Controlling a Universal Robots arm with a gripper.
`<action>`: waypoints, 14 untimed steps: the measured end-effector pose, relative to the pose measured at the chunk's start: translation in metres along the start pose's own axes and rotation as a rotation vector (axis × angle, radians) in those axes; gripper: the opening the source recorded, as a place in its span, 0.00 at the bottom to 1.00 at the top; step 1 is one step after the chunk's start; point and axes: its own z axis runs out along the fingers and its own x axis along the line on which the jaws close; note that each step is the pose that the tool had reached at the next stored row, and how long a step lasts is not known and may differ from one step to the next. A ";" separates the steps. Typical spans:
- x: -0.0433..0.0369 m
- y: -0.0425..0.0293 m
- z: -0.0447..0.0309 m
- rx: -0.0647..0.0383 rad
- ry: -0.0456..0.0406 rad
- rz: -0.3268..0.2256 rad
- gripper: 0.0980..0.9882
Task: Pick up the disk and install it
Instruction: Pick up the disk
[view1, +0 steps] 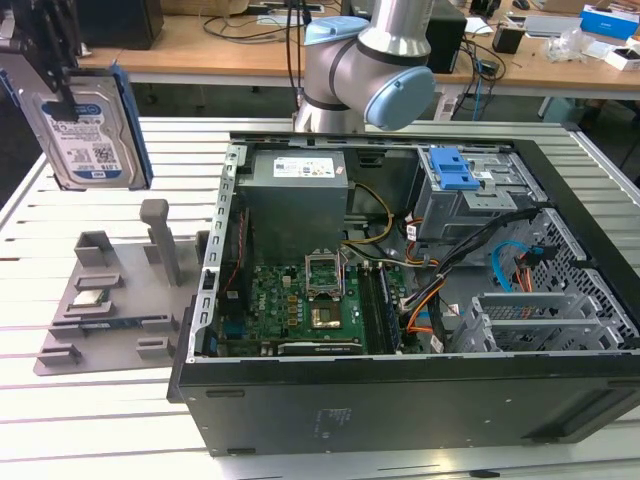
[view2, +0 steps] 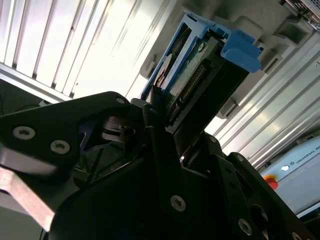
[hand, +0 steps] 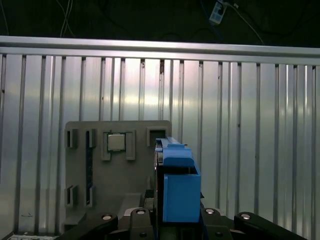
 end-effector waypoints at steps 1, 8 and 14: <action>-0.0002 0.0000 -0.0009 0.000 0.0000 0.000 0.30; -0.0021 0.0003 -0.0074 0.000 0.0000 0.000 0.30; -0.0042 0.0004 -0.0133 0.000 0.0000 0.000 0.30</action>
